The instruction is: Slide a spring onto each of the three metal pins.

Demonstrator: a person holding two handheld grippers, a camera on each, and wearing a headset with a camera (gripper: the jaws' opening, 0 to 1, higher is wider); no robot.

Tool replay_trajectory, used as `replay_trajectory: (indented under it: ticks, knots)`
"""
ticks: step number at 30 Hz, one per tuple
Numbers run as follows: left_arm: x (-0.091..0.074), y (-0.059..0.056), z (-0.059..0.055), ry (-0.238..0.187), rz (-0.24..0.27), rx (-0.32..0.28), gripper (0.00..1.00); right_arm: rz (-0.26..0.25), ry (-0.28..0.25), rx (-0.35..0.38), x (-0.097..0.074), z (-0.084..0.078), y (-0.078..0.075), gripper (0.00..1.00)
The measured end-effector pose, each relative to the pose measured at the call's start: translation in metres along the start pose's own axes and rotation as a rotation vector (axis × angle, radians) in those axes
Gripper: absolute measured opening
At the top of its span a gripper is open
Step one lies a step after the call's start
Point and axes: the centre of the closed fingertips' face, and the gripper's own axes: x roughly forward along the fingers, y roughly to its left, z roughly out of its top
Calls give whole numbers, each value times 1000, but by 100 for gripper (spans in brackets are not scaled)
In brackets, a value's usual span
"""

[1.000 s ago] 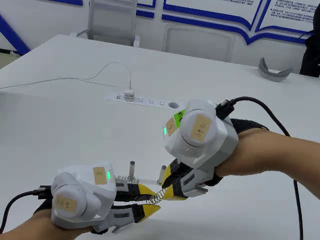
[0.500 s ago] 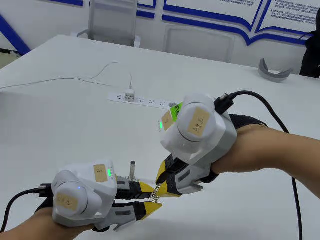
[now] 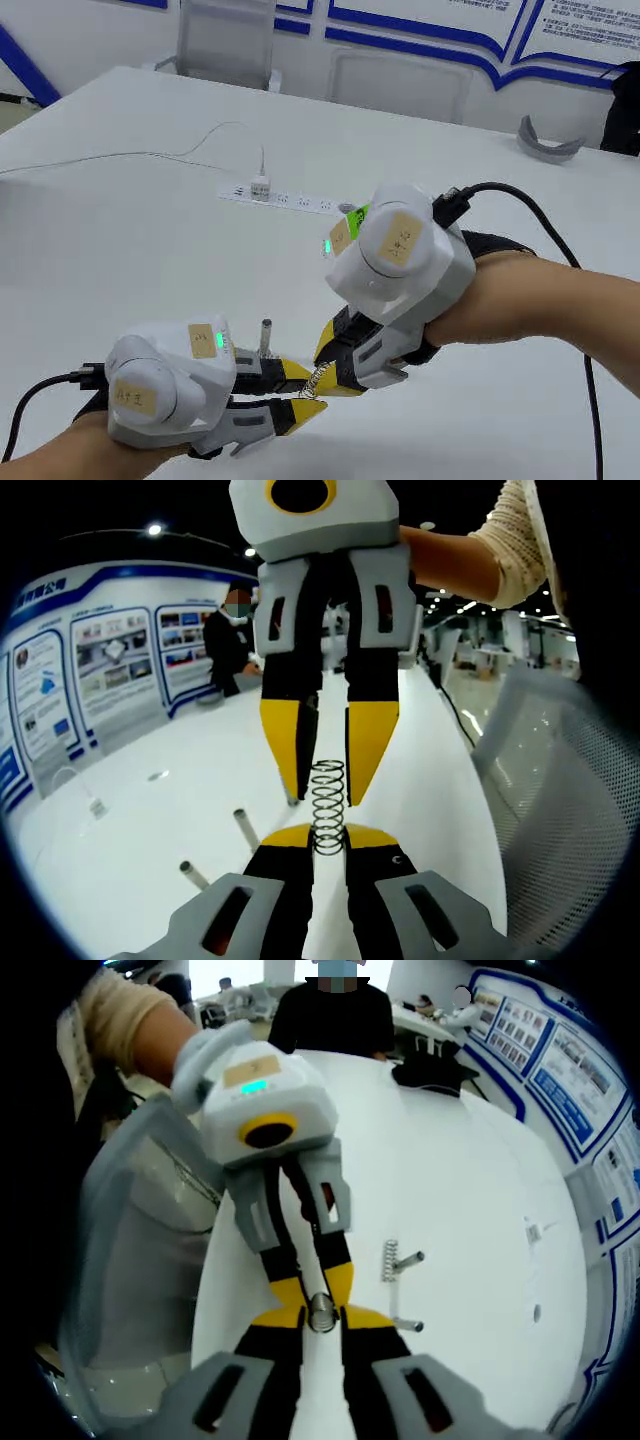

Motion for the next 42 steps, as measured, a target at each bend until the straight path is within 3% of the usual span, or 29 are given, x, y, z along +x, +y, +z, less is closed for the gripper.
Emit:
replay_trajectory:
  ticks: [24, 34, 42]
  knots:
    - [0, 4, 9, -37, 16, -24, 13, -2, -12, 21, 4, -2, -5, 12]
    - [-11, 9, -1, -19, 32, -56, 22, -24, -11, 35, 1, -4, -16, 12]
    - [-28, 20, -9, -13, 75, -95, 30, -51, 1, 57, -6, -12, -31, 12]
